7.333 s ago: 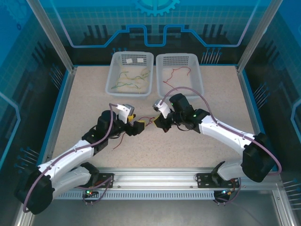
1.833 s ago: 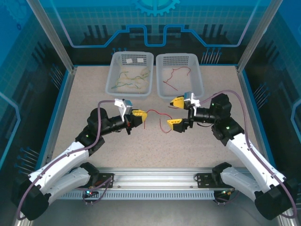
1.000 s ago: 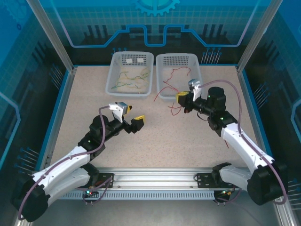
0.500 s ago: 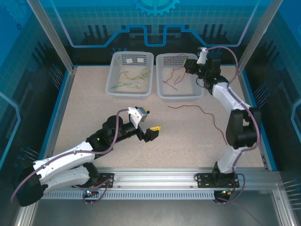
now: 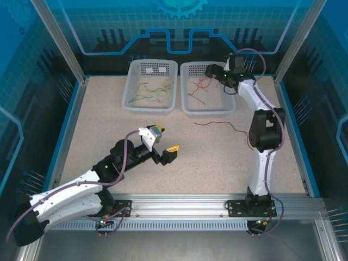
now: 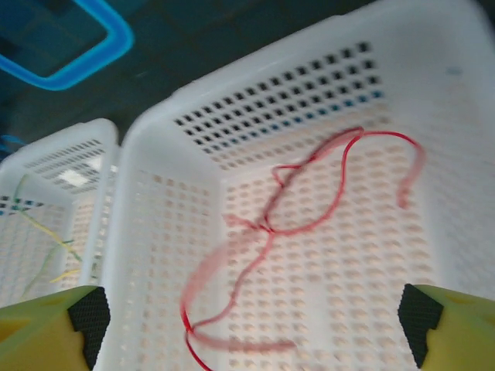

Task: Untangle the cables

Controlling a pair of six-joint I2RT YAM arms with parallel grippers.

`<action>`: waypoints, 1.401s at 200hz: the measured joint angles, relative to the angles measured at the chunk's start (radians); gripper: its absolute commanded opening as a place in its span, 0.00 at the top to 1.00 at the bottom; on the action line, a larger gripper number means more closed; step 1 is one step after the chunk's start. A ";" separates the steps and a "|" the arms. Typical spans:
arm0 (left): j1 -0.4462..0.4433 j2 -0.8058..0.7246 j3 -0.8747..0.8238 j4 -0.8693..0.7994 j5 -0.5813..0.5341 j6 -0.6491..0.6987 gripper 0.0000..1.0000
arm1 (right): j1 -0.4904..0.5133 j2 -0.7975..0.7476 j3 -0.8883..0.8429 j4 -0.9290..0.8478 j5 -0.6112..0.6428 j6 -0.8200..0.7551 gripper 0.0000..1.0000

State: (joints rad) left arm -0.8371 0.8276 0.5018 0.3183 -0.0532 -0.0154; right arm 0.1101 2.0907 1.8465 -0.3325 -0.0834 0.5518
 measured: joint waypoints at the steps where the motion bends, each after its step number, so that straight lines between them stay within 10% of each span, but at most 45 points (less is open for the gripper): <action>1: 0.000 0.000 -0.001 0.000 -0.001 0.000 0.01 | 0.000 -0.006 -0.008 -0.001 0.002 -0.001 0.00; 81: 0.000 0.173 -0.012 0.017 -0.018 0.024 0.01 | -0.053 -0.841 -0.878 -0.028 0.118 -0.098 0.01; 145: 0.000 0.305 0.075 0.074 0.033 0.052 0.01 | -0.414 -0.695 -1.068 -0.048 -0.121 -0.108 0.06; 197: 0.000 0.274 0.074 0.089 0.043 0.052 0.01 | -0.402 -0.549 -1.066 -0.006 -0.218 -0.116 0.12; 255: 0.000 0.254 0.066 0.091 0.042 0.053 0.01 | -0.280 -0.502 -1.046 0.012 -0.211 -0.150 0.62; 280: 0.000 0.254 0.066 0.091 0.042 0.060 0.01 | -0.240 -0.481 -1.044 0.011 -0.204 -0.150 0.67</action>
State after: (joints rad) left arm -0.8371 1.0821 0.5674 0.4095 -0.0109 0.0448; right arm -0.1303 1.6096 0.8024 -0.3214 -0.2874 0.4023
